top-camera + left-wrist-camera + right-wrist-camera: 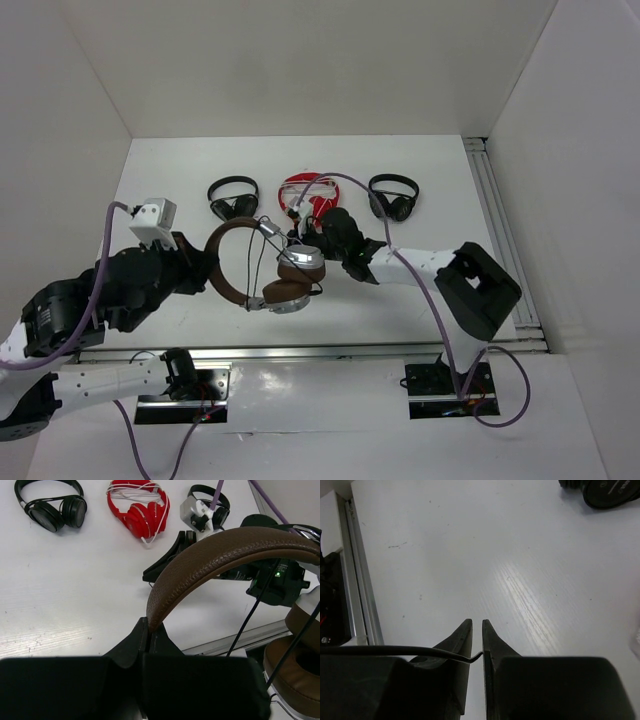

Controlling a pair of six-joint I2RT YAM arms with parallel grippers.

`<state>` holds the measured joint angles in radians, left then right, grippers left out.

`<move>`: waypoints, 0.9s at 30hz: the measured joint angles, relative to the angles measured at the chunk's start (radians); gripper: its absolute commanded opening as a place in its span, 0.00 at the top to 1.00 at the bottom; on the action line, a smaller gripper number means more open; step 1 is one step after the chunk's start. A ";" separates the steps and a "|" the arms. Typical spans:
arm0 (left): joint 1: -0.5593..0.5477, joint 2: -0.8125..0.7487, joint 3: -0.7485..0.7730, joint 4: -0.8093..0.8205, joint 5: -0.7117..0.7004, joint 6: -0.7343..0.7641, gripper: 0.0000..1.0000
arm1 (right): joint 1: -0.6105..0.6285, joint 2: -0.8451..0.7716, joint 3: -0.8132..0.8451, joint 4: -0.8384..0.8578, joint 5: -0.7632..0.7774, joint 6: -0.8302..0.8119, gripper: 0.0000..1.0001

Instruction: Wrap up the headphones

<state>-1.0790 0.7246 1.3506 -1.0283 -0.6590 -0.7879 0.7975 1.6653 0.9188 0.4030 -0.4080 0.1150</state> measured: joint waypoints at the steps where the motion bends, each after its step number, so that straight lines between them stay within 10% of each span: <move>1: 0.000 0.003 0.000 -0.003 -0.007 -0.005 1.00 | 0.005 0.020 0.000 0.016 -0.001 0.006 0.79; 27: 0.000 -0.051 0.018 -0.068 -0.086 -0.080 1.00 | 0.050 0.311 -0.043 0.278 0.031 0.126 0.78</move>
<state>-1.0790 0.6735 1.3685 -1.0966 -0.7448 -0.8684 0.8471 1.9766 0.8753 0.6815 -0.3775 0.2413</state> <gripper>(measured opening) 0.049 0.223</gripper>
